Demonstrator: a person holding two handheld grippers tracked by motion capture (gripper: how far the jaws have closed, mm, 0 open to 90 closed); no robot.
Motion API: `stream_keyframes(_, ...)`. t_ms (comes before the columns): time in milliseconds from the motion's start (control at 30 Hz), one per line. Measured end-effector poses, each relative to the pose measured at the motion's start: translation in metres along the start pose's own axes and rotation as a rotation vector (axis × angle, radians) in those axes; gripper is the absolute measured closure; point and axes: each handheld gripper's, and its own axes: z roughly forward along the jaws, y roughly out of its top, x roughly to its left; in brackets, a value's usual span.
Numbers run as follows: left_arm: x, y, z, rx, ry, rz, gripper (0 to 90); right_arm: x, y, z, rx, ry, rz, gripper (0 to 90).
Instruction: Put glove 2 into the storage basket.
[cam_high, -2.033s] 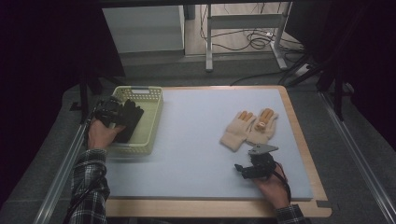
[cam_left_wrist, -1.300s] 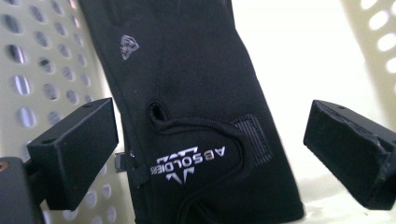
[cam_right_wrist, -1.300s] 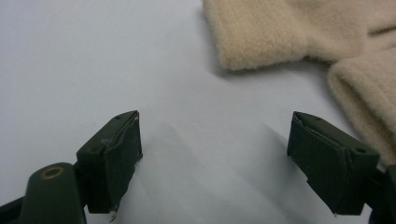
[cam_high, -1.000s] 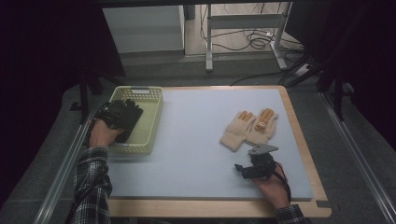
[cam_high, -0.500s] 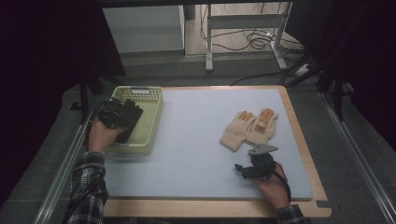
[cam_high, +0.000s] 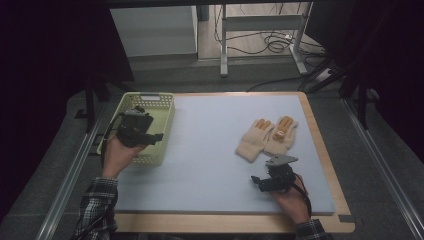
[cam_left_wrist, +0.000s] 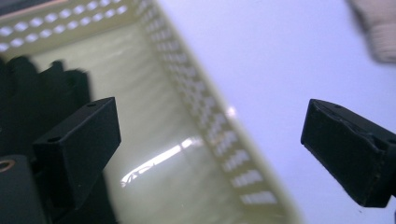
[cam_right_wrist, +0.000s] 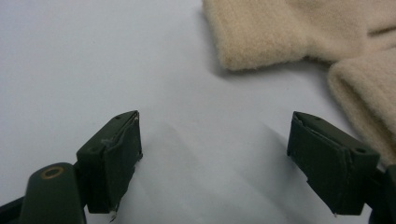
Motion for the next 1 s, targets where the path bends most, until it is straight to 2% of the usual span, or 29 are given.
stream_keyframes(100,-0.017,-0.001,-0.004,-0.031,-0.029,0.026,5.4,0.0,0.0,0.0,0.002,0.0,-0.001,17.4)
stream_keyframes(300,-0.054,-0.008,-0.007,-0.078,-0.086,0.112,5.4,0.0,0.0,0.0,0.002,-0.001,0.0,17.3)
stream_keyframes(467,-0.082,-0.023,-0.004,-0.115,-0.142,0.141,3.6,0.0,0.0,0.0,0.004,0.001,0.0,17.2)
stream_keyframes(600,-0.104,-0.042,0.004,-0.121,-0.164,0.163,2.7,0.0,0.0,0.0,0.004,0.001,0.003,17.2)
stream_keyframes(700,-0.115,-0.056,0.012,-0.111,-0.158,0.178,2.6,-0.001,0.0,0.0,0.005,0.002,0.005,17.2)
stream_keyframes(800,-0.121,-0.071,0.023,-0.094,-0.164,0.172,2.4,-0.001,0.0,0.0,0.006,0.006,0.01,17.1)
stream_keyframes(900,-0.121,-0.083,0.036,-0.059,-0.143,0.169,2.4,-0.001,0.0,0.0,0.007,0.007,0.011,17.1)
stream_keyframes(1000,-0.118,-0.094,0.048,-0.018,-0.1,0.17,2.4,-0.001,0.0,0.0,0.007,0.007,0.012,17.1)
